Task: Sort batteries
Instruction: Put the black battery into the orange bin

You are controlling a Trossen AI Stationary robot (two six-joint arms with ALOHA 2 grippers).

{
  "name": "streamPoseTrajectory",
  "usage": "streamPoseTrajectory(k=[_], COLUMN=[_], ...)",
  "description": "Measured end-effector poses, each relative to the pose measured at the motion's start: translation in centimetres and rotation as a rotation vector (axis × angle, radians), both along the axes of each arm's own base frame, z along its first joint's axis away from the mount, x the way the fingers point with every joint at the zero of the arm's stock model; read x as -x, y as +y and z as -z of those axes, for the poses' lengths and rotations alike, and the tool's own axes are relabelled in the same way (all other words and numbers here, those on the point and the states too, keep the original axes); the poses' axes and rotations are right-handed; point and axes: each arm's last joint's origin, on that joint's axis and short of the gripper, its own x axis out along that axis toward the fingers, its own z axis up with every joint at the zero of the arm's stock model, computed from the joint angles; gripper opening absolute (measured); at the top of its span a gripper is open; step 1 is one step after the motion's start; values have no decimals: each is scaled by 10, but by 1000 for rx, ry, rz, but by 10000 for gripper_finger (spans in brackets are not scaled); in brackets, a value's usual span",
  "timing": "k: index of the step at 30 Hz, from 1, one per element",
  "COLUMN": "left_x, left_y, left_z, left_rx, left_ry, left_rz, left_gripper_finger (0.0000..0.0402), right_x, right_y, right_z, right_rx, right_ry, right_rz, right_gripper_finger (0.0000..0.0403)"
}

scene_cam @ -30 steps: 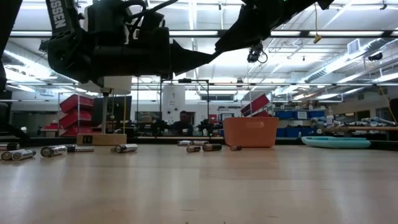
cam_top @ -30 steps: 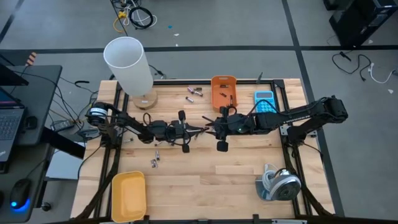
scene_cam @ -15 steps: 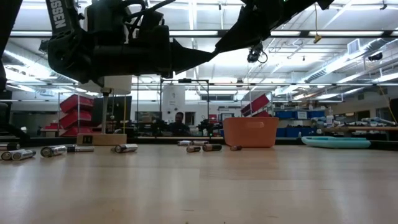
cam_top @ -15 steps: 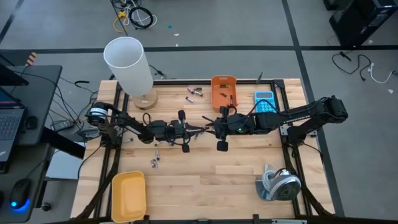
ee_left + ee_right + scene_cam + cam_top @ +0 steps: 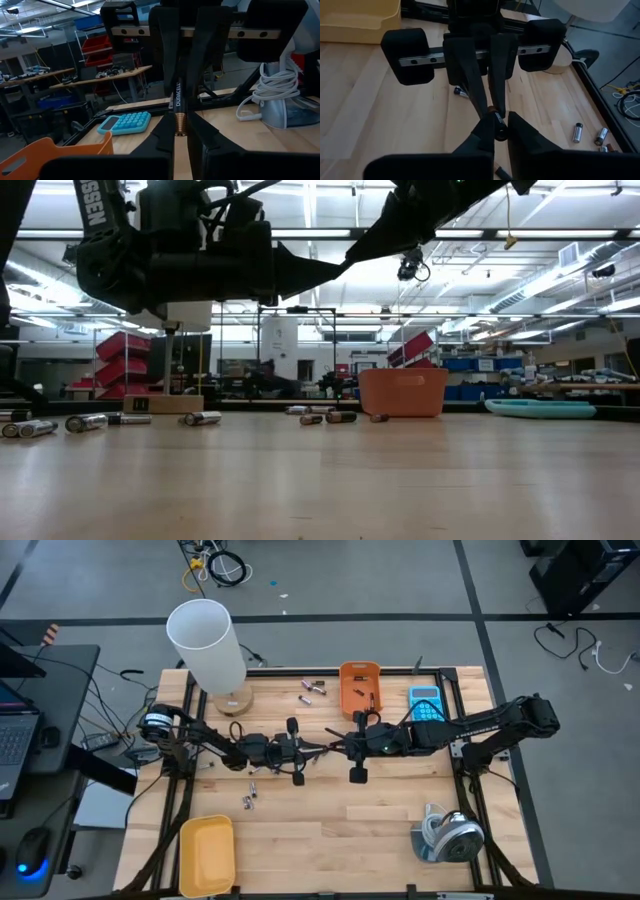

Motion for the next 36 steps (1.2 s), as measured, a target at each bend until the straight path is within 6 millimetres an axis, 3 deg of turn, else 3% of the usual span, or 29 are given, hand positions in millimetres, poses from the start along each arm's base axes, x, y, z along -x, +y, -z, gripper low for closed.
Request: streamPoseTrajectory(k=[6,20,30,36], left_x=[0,-1,-1,-1], left_y=[0,1,1,1], left_z=[0,6,11,13], left_rx=[20,125,163,176], left_ry=[-5,51,92,114], left_rz=[2,-20,-20,-20], left_gripper_finger=[35,117,120,120], right_x=[0,0,13,17], right_y=[0,-5,-38,-71], right_z=[0,0,-11,-12], right_rx=[-1,-29,-69,-50], right_ry=[-2,-5,-10,-23], right_rz=[0,44,193,331], right_gripper_finger=[29,21,19,20])
